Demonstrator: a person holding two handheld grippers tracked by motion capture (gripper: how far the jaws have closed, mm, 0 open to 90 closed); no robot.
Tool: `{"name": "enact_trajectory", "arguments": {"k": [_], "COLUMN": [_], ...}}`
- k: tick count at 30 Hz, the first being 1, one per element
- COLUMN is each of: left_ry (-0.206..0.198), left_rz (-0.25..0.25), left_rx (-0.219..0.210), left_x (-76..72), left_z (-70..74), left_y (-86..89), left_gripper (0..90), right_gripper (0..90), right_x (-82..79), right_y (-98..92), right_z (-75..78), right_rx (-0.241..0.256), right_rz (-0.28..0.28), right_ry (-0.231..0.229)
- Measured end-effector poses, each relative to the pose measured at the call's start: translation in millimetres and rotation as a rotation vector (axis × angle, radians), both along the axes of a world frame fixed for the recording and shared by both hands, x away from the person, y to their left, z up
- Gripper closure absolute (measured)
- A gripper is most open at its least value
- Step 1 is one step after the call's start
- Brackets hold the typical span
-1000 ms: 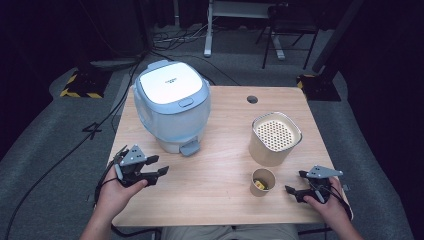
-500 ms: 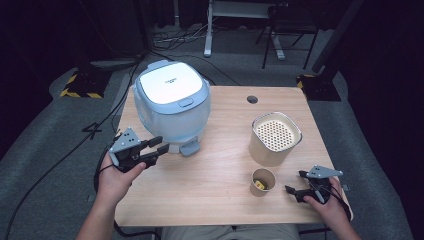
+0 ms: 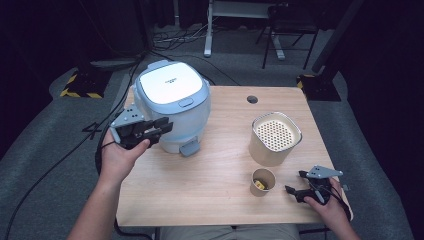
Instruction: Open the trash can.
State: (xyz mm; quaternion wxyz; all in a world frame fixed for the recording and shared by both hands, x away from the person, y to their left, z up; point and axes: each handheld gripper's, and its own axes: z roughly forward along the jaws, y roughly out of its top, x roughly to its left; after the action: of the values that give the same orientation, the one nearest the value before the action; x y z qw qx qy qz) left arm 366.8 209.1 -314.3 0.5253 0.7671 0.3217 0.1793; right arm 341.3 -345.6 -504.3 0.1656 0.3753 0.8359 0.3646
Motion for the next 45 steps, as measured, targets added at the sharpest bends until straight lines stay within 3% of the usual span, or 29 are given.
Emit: {"name": "enact_trajectory", "arguments": {"k": [3, 7, 12, 21, 24, 30, 34, 38, 41, 45], "left_ry": [0.002, -0.015, -0.057, -0.016, -0.019, -0.034, -0.037, -0.023, -0.009, -0.027], "left_rz": [-0.011, -0.010, -0.012, 0.014, 0.022, 0.038, 0.071, 0.067, 0.064, 0.094], "left_rx": [-0.033, -0.043, -0.061, 0.053, 0.057, 0.116, 0.120, 0.111, 0.149, 0.203], "left_x": [10.1, 17.8, 29.4, 47.0, 47.9, 48.8, 50.8, 53.9, 52.1, 49.6], "left_z": [11.4, 17.0, 23.4, 22.5, 21.8, 24.1, 26.3, 26.7, 28.3, 30.6], "left_y": [-4.3, -7.6, -15.1, -40.1, -45.0, -55.9, -55.3, -54.6, -58.5, -63.4], "left_gripper": [78.1, 81.6, 83.6, 89.9, 89.8, 89.8, 89.6, 89.8, 90.0, 90.0], "right_gripper": [13.6, 13.7, 13.7, 13.7, 13.8, 13.9, 13.9, 13.9, 13.9, 13.9], "right_x": [0.1, 0.1, 0.1, 0.2, 0.2, 0.3, 0.2, 0.3, 0.2, 0.2], "right_y": [-0.1, -0.1, -0.1, -0.2, -0.2, -0.3, -0.3, -0.3, -0.3, -0.2], "right_z": [0.0, 0.0, 0.0, 0.0, 0.0, -0.1, -0.1, -0.1, -0.1, 0.0], "right_rx": [0.000, 0.000, 0.000, 0.001, 0.001, 0.003, 0.003, 0.003, 0.003, 0.004], "right_rz": [0.000, 0.001, 0.001, 0.002, 0.002, 0.001, 0.001, 0.001, 0.001, 0.001], "right_ry": [0.000, 0.000, 0.000, 0.001, 0.001, 0.001, 0.001, 0.001, 0.001, 0.002]}}
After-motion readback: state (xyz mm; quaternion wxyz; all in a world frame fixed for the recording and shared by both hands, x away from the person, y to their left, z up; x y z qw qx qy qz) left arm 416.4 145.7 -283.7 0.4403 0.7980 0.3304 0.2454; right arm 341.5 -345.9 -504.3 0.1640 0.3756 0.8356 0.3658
